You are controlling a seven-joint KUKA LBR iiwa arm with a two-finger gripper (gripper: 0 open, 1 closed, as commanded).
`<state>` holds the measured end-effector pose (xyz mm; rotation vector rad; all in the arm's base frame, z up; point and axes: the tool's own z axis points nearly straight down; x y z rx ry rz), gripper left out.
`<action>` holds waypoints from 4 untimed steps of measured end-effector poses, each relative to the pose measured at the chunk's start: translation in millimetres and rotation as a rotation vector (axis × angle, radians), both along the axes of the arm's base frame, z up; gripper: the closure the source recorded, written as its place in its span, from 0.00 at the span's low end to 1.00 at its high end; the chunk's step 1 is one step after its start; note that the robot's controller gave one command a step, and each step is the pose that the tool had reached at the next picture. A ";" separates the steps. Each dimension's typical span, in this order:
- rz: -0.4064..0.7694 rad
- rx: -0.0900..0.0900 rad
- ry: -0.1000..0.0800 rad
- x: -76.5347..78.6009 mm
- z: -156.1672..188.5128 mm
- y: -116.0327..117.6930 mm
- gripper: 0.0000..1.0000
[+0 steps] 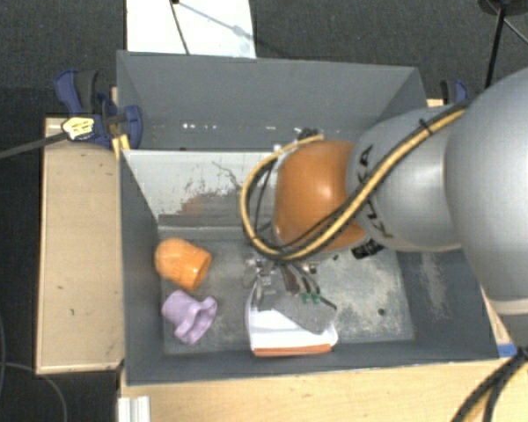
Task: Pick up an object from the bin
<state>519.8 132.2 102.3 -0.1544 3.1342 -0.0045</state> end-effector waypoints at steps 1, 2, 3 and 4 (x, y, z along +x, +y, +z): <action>0.040 0.004 -0.001 3.1 7.6 19.5 1.00; 0.036 0.005 -0.002 1.7 13.4 25.2 1.00; -0.017 0.004 0.002 10.6 35.8 31.2 1.00; -0.046 0.004 0.003 11.6 35.8 24.7 0.00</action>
Offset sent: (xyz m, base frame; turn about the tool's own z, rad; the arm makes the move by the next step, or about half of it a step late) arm 0.0003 0.0253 0.0136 -0.0326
